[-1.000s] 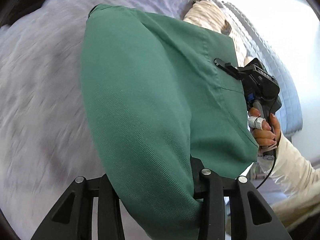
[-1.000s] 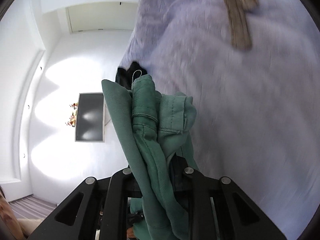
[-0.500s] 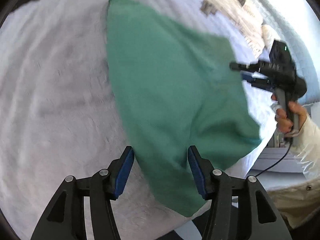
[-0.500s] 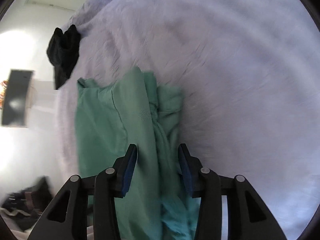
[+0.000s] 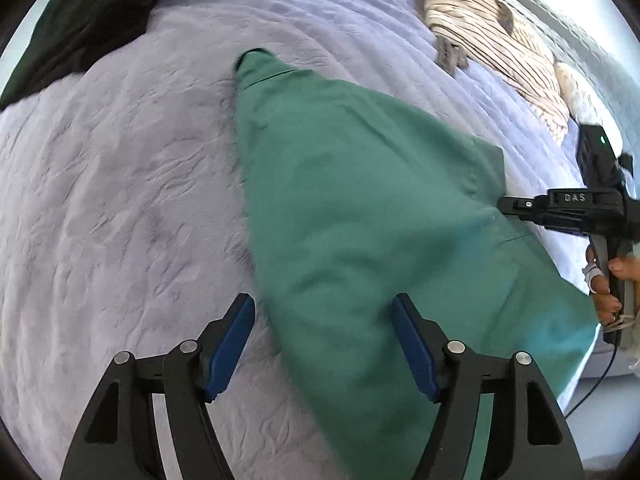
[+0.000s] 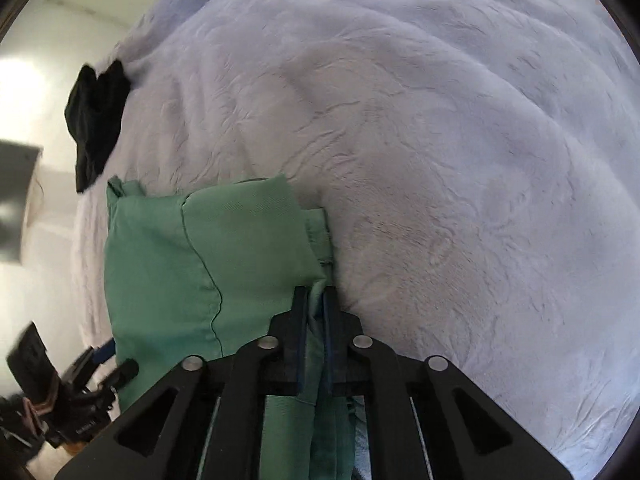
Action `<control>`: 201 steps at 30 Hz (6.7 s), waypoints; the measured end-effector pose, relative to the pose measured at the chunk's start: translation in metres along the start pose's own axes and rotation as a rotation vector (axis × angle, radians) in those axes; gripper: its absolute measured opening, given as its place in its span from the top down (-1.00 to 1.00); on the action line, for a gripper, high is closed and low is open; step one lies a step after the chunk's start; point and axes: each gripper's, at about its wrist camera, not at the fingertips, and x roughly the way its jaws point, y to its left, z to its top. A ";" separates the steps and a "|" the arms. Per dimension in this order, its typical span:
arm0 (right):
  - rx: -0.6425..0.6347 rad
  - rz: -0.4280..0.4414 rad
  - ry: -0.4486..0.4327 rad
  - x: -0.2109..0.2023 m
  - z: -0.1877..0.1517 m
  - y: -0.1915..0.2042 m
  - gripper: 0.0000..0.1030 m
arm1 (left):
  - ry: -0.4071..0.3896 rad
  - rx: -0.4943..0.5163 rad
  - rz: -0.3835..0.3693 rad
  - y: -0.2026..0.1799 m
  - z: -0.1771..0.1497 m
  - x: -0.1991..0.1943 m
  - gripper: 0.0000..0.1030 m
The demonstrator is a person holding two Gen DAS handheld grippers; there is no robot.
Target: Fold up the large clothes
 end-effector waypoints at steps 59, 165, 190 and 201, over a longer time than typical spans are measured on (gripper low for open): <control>-0.010 -0.246 0.206 -0.065 -0.179 0.001 0.83 | 0.165 -0.140 0.124 -0.070 -0.103 -0.014 -0.70; -0.254 -0.392 -0.018 -0.170 -0.121 0.116 -1.00 | 0.002 -0.172 0.316 -0.110 -0.028 -0.117 -1.00; -0.254 -0.390 -0.018 -0.171 -0.123 0.116 -1.00 | 0.005 -0.172 0.321 -0.110 -0.030 -0.118 -1.00; -0.253 -0.389 -0.016 -0.170 -0.122 0.115 -1.00 | 0.005 -0.167 0.324 -0.108 -0.033 -0.120 -1.00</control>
